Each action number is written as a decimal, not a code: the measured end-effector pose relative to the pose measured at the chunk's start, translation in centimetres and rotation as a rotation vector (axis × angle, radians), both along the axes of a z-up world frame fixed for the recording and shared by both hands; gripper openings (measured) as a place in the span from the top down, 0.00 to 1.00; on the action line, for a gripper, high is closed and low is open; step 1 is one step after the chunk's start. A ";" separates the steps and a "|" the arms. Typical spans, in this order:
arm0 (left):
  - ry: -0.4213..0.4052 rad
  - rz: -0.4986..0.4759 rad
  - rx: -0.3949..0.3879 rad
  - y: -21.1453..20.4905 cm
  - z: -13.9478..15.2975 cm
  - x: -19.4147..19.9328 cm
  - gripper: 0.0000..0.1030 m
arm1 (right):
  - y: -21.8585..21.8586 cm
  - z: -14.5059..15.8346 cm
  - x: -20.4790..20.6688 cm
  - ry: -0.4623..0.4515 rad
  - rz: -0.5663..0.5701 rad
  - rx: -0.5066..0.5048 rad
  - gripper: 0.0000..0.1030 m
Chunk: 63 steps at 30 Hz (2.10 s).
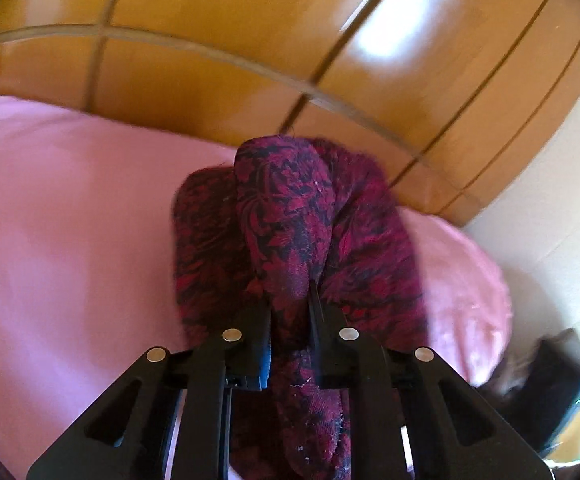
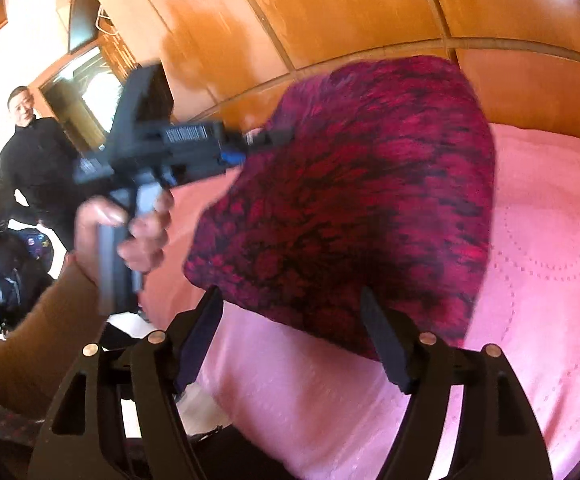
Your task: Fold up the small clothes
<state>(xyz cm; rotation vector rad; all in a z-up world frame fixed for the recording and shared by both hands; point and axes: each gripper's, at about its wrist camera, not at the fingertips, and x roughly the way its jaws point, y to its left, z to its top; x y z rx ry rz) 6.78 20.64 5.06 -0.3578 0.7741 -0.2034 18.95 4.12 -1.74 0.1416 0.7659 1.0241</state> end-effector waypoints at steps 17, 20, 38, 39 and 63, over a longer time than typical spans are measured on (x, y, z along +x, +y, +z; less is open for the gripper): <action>0.049 0.123 0.138 0.1 -4.3 1.9 0.85 | 9.3 1.6 14.5 0.031 -0.181 -0.212 0.50; 0.047 0.150 0.133 0.3 -4.2 1.8 0.84 | 10.4 0.4 14.4 -0.033 -0.195 -0.277 0.47; -0.031 0.257 0.352 -3.2 -1.7 -2.1 0.55 | 0.5 1.0 8.8 0.037 -0.254 0.011 0.16; -0.030 0.261 0.343 -3.1 -1.7 -2.3 0.53 | 0.1 0.6 8.7 0.047 -0.260 0.013 0.16; -0.020 0.149 0.010 2.0 -2.6 -2.7 0.26 | -2.8 -4.9 13.2 0.338 -0.138 0.161 0.02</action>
